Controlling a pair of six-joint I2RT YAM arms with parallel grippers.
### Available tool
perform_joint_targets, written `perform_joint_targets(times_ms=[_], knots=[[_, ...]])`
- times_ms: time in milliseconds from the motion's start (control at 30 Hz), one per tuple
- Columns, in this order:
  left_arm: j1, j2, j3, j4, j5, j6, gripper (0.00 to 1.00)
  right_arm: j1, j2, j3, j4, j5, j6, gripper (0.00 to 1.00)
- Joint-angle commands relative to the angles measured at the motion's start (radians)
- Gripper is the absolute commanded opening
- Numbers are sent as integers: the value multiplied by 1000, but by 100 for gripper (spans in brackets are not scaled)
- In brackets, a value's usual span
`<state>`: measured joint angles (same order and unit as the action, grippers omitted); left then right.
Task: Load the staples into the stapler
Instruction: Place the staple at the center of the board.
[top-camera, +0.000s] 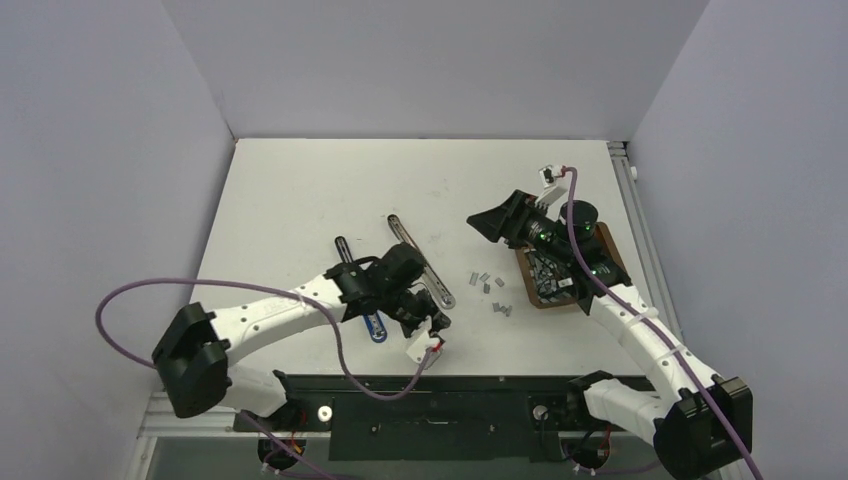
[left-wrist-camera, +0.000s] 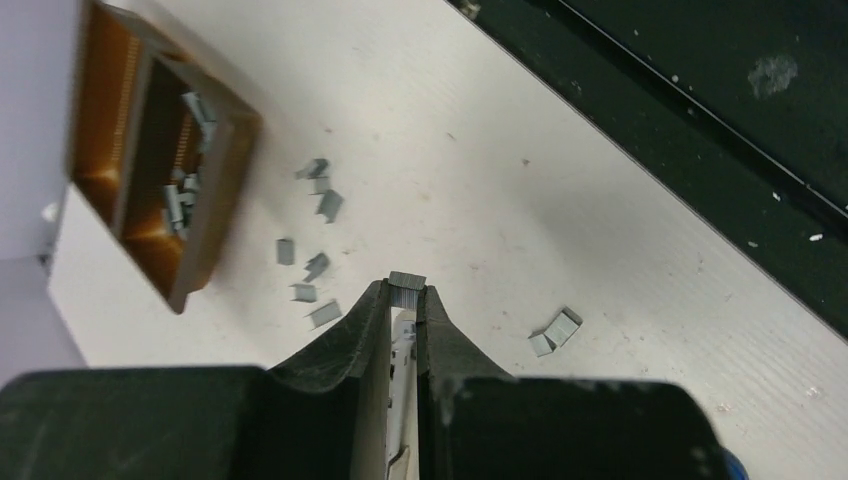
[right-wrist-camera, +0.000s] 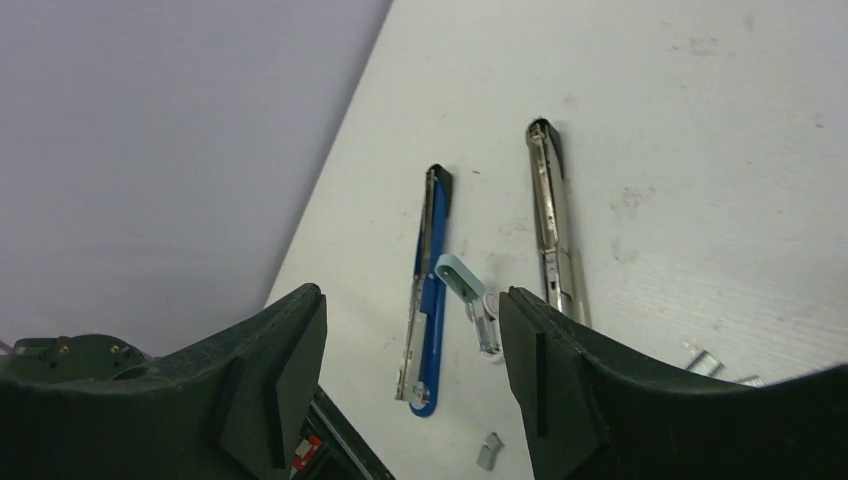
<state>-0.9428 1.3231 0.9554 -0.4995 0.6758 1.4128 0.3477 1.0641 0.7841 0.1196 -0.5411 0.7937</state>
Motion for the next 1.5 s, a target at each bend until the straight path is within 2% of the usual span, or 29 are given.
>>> perform_joint_targets(times_ms=[0, 167, 433, 833, 1233, 1467], knots=[[-55, 148, 116, -146, -129, 212, 0, -12, -57, 21, -117, 100, -76, 63], [-99, 312, 222, -188, -250, 244, 0, -32, -91, 6, -159, 109, -61, 63], [-156, 458, 257, -180, -415, 275, 0, -77, -116, -12, -167, 75, -50, 63], [-196, 550, 318, -198, -503, 47, 5, -102, -130, -22, -164, 41, -48, 63], [-222, 557, 302, -232, -529, 0, 19, -131, -142, -11, -184, 36, -40, 64], [-223, 533, 302, -231, -548, -26, 34, -139, -141, -6, -195, 41, -42, 64]])
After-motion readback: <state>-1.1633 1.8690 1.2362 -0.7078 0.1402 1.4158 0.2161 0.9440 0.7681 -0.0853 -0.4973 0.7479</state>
